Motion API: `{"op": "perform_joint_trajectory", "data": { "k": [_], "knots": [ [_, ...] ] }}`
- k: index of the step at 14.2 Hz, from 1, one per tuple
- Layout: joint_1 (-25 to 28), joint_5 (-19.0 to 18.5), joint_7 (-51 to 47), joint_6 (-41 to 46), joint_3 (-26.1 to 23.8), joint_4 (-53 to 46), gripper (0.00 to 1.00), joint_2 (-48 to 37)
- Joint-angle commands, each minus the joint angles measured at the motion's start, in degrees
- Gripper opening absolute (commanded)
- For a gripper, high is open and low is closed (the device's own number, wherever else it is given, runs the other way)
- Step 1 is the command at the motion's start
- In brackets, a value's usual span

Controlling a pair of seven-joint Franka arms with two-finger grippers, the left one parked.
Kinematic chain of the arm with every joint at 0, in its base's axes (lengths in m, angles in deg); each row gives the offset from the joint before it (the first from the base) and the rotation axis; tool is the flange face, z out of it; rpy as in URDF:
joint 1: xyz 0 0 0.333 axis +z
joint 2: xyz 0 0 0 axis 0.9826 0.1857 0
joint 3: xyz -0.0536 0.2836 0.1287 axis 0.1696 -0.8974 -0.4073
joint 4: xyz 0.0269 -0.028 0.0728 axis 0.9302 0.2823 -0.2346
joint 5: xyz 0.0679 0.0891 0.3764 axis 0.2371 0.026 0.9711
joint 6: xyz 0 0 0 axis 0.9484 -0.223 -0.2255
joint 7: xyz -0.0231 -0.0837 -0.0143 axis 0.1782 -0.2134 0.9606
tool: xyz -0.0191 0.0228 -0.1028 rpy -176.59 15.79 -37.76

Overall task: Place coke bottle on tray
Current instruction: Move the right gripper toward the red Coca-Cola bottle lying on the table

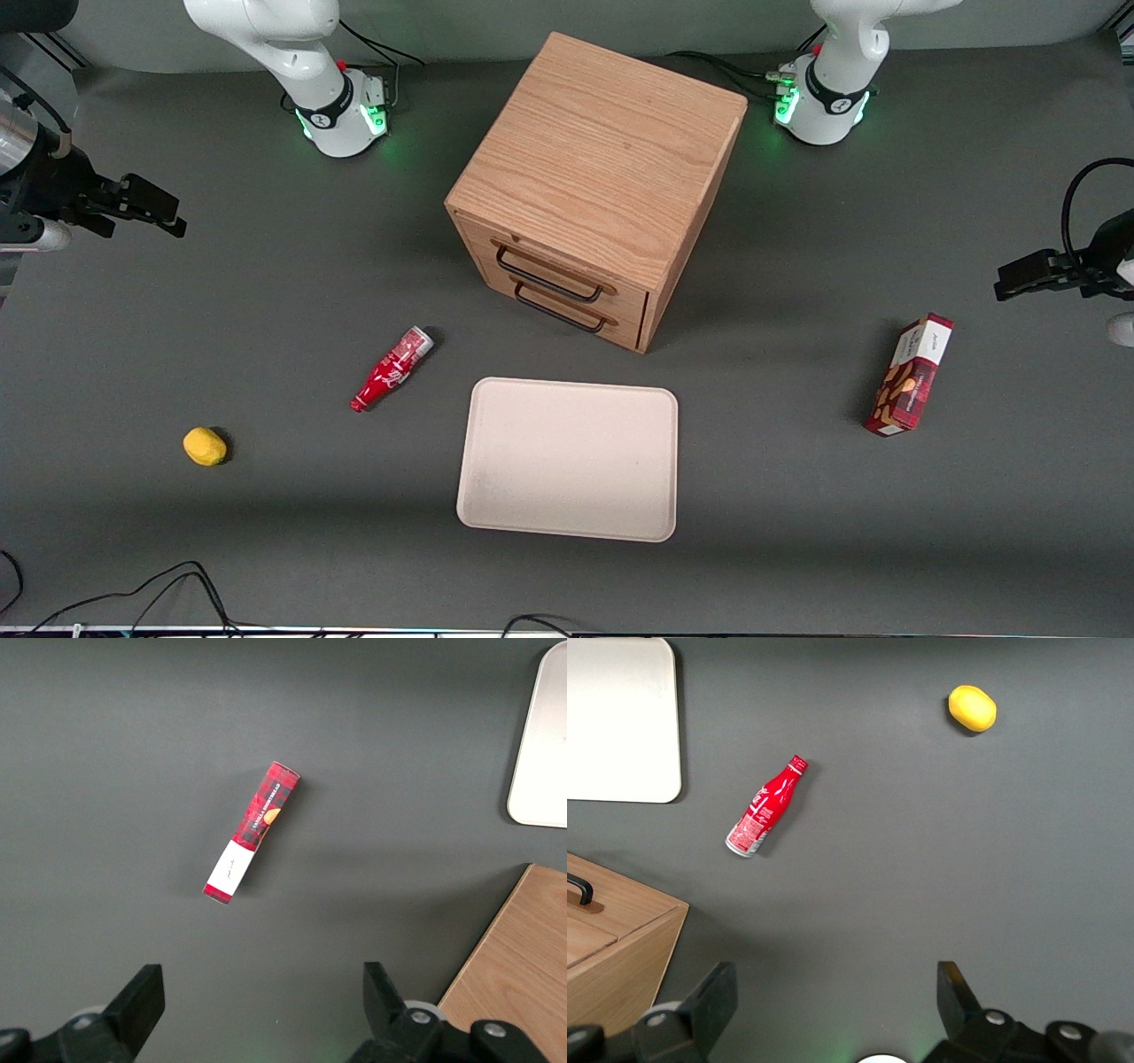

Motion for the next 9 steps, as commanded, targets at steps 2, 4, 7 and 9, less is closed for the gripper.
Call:
{"op": "perform_joint_trajectory", "data": {
  "k": [2, 4, 7, 9],
  "knots": [
    [0.35, 0.83, -3.73, 1.08, -0.05, -1.76, 1.00, 0.68],
    [0.44, 1.01, -3.92, 1.09, -0.14, -1.59, 1.00, 0.77],
    [1.14, 1.18, -5.13, 0.56, -0.93, -1.67, 1.00, 2.52],
    [1.40, 1.27, -9.61, -1.80, -2.59, -1.41, 1.00, 4.28]
  ]
}}
